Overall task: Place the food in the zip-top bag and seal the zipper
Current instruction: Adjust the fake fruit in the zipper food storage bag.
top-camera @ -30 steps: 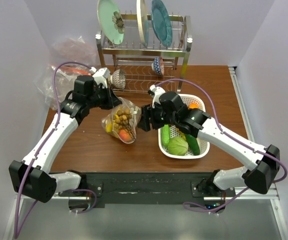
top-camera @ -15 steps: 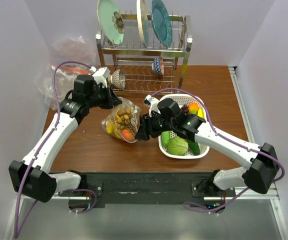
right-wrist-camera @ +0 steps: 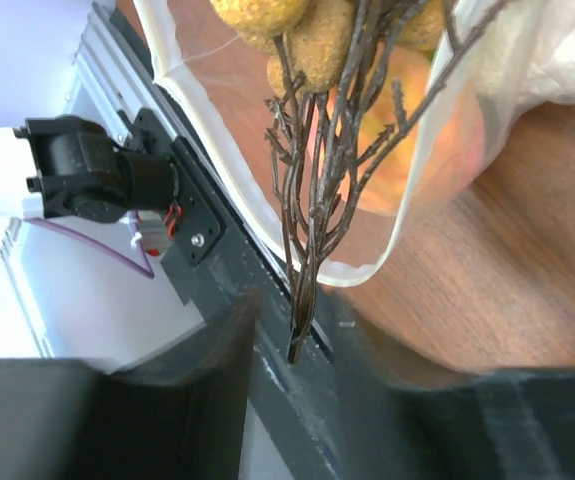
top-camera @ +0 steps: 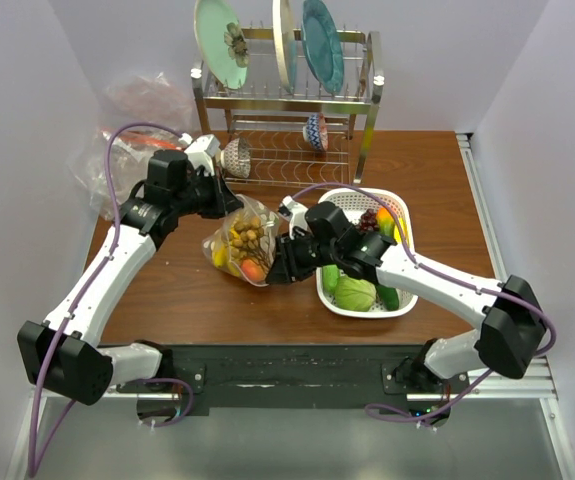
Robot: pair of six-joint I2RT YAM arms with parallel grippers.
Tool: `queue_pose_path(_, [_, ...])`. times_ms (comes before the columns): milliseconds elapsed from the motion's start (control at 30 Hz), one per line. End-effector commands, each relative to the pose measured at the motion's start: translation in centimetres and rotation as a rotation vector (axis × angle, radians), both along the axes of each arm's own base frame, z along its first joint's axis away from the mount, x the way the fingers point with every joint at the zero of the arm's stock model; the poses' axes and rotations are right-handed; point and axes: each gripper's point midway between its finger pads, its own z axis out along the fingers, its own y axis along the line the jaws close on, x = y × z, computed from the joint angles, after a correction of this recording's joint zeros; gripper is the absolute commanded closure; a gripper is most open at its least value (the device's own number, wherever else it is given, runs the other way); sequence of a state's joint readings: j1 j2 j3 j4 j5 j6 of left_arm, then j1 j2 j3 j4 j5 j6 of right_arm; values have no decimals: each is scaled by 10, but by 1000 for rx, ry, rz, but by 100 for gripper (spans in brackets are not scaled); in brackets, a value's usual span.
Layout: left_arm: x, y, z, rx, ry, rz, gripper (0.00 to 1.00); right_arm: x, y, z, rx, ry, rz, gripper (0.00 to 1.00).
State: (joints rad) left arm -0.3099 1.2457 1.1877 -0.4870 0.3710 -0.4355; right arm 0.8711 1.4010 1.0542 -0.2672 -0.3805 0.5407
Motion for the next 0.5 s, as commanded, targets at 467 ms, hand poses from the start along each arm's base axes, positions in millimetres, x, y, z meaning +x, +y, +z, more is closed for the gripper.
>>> queue_pose_path(467, [-6, -19, 49, -48, -161, -72, 100, 10, 23, 50, -31, 62, 17, 100])
